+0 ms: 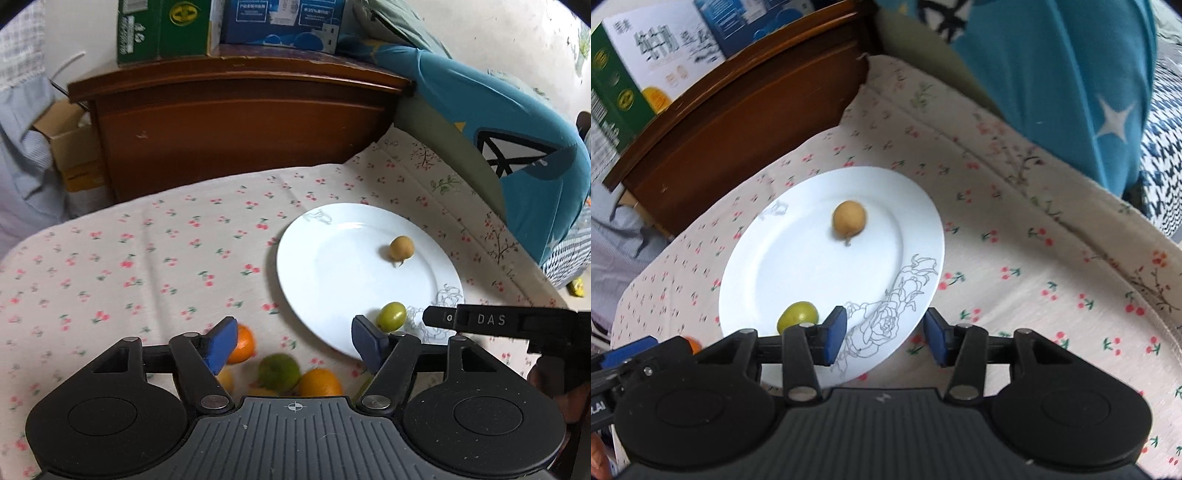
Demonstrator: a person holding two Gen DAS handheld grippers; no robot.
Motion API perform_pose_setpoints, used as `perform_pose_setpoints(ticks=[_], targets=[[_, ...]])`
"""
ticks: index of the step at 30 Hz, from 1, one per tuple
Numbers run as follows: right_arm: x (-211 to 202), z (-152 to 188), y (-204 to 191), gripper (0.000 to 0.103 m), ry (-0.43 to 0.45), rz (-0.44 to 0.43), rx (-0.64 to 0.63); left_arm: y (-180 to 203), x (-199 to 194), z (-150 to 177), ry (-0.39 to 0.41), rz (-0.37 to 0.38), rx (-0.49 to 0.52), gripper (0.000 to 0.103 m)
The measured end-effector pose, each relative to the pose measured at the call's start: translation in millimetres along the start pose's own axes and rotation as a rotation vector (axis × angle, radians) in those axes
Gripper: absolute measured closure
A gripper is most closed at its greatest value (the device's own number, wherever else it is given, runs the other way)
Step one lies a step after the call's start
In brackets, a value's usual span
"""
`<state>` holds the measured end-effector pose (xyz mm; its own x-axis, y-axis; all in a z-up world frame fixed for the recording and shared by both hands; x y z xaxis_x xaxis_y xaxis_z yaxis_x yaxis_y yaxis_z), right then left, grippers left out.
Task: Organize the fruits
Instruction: 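Withdraw both open tools from the plate back toward the fruit cluster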
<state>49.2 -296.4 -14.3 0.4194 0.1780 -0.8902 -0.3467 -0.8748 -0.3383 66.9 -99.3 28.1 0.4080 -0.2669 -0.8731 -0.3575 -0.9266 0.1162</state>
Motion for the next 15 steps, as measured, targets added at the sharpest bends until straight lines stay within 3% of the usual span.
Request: perform_pose_setpoints(ticks=[4,15], targets=[[-5.8,4.4,-5.6,0.054,0.012,0.039,-0.024,-3.9,-10.2,12.1,-0.021,-0.072,-0.024,0.022],[-40.5,35.4,-26.8,0.051,0.060,-0.024,-0.076,-24.8,-40.8,49.3,-0.036,-0.121,-0.076,0.018]])
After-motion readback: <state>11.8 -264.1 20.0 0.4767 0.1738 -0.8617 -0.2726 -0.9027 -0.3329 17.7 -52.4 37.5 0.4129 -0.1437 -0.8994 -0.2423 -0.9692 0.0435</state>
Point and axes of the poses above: each gripper's, at about its wrist camera, not at the fingertips, and x roughly the way its jaws point, y to its right, z to its underside, the point moved 3 cm from there along x, roughly the way its jaws point, and after that the axes turned 15 degrees about -y, right-handed, at the moved point
